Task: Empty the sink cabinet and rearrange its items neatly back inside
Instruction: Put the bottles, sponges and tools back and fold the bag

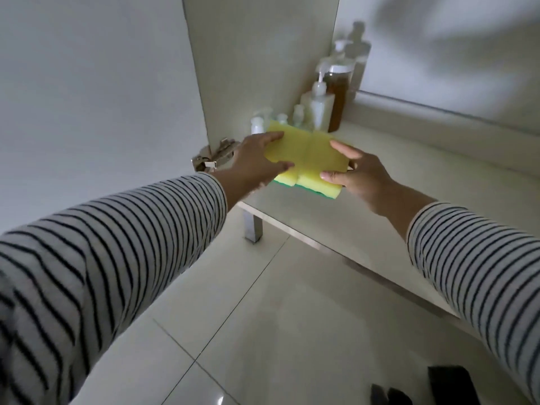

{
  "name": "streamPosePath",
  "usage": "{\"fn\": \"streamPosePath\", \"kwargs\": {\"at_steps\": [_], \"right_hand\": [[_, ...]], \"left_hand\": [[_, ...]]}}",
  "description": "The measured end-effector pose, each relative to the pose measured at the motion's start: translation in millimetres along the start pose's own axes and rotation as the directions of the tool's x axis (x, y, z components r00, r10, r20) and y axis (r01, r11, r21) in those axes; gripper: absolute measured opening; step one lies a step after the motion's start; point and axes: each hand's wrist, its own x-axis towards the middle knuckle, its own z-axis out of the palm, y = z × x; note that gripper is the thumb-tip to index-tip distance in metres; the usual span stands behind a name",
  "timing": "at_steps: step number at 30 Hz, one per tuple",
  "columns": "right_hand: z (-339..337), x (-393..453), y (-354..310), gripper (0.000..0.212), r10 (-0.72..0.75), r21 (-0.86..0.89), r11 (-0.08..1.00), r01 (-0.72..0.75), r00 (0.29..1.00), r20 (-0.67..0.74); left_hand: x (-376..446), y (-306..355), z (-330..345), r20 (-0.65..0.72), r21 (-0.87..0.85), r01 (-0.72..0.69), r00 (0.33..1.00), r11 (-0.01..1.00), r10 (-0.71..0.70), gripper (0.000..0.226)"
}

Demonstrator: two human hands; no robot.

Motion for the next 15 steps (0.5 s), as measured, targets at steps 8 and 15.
{"fn": "streamPosePath", "kwargs": {"at_steps": [8, 15], "right_hand": [[-6.5, 41.3, 50.9, 0.078, 0.110, -0.203, 0.970, -0.133, 0.987, -0.118], [1.1, 54.3, 63.4, 0.066, 0.210, -0.352, 0.902, -0.251, 0.966, -0.151]], "left_hand": [[64.9, -19.5, 51.3, 0.182, 0.160, -0.083, 0.982, 0.984, 0.054, 0.075], [90.5, -42.8, 76.4, 0.293, 0.243, -0.154, 0.953, 0.958, 0.079, 0.068]]}}
